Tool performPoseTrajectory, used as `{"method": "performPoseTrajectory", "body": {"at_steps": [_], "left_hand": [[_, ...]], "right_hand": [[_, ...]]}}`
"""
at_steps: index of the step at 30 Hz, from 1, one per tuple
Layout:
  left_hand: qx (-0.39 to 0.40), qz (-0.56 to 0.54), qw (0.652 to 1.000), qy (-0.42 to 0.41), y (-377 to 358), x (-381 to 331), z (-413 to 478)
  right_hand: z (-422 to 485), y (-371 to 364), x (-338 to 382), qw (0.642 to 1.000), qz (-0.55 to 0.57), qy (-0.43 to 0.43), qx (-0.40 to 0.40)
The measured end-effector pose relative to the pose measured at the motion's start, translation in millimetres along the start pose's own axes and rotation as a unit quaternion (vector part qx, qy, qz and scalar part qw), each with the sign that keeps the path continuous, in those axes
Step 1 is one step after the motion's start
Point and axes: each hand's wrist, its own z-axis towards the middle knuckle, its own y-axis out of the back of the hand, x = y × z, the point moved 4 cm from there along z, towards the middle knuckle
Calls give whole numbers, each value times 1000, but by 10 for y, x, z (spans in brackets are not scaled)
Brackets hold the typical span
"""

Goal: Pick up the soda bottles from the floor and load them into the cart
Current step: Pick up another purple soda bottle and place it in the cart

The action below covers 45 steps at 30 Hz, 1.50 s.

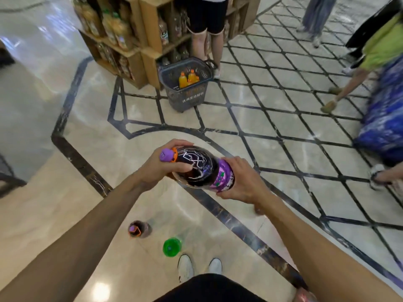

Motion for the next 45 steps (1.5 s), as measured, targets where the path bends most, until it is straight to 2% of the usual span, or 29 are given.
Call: {"method": "performPoseTrajectory", "body": {"at_steps": [10,16,22,27,36,40,45], "left_hand": [[-43,18,998,-42,211,-584,-541],[-138,3,988,-66,299,-731,-1086],[-271,-35,957,-94,393,-682,-1907],[-398,-54,909,-109,389,-507,-2831],[-608,-66,784,-112,58,4,-5113],[-669,-84,730,-115,-168,306,-6113],[-725,-99,671,-122,-435,621,-7185]], "right_hand": [[218,457,706,996,-38,85,2],[398,496,1133,984,-33,162,62],[581,329,1762,949,-47,285,124],[495,-48,2532,897,-67,398,182],[-513,-1242,4257,773,-74,564,283],[-1210,-1756,4952,715,-71,615,326],[-2081,-2274,5685,660,-71,662,348]]}}
